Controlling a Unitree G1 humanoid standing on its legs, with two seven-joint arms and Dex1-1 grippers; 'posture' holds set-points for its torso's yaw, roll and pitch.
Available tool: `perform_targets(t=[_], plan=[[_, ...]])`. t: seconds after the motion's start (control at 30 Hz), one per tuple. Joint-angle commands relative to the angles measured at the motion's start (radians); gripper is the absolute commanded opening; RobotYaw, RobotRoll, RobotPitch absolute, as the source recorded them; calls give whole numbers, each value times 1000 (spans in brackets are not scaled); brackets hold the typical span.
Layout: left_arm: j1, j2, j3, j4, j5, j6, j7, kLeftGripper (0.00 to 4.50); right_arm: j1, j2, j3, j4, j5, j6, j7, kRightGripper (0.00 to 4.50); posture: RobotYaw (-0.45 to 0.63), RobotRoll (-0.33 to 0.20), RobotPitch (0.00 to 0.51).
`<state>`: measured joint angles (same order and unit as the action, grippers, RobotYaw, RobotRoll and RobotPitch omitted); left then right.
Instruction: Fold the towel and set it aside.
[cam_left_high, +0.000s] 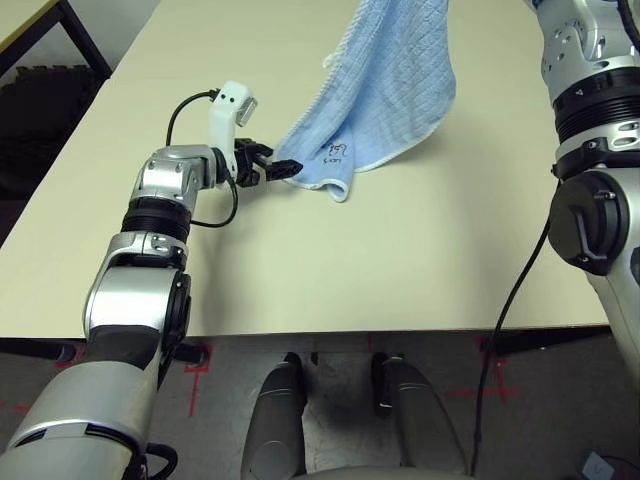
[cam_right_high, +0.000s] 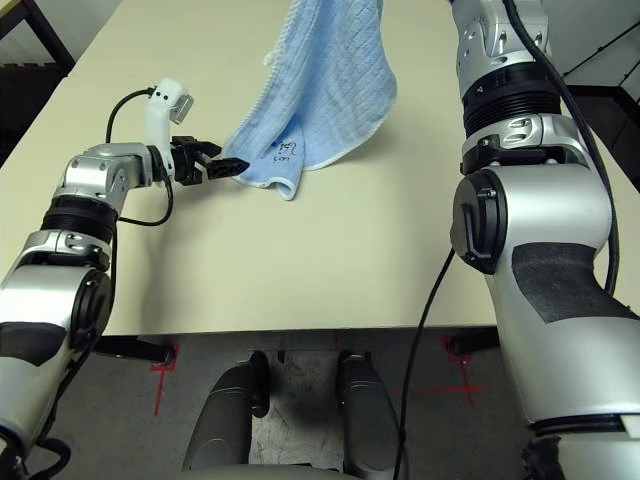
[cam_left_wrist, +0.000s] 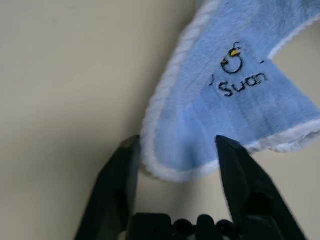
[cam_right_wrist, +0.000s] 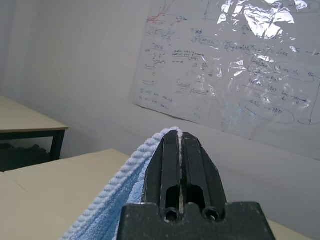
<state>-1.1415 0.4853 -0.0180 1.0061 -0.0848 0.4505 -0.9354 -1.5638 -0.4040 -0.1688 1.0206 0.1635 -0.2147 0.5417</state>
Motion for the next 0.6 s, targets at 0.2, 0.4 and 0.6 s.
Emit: perform_targets(t=[0.2, 0.4, 0.6], plan=[[-31, 9, -9, 88, 37, -34, -9, 39, 4, -7, -7, -22, 5, 7, 3, 0, -17, 0, 193], [-72, 36, 27, 90, 24, -40, 23, 39, 36, -26, -15, -22, 7, 22, -1, 0, -11, 0, 194], [-151, 151, 69, 55, 32, -74, 99, 39, 206, -109, -52, -81, 43, 106, 25, 0, -5, 0, 195]])
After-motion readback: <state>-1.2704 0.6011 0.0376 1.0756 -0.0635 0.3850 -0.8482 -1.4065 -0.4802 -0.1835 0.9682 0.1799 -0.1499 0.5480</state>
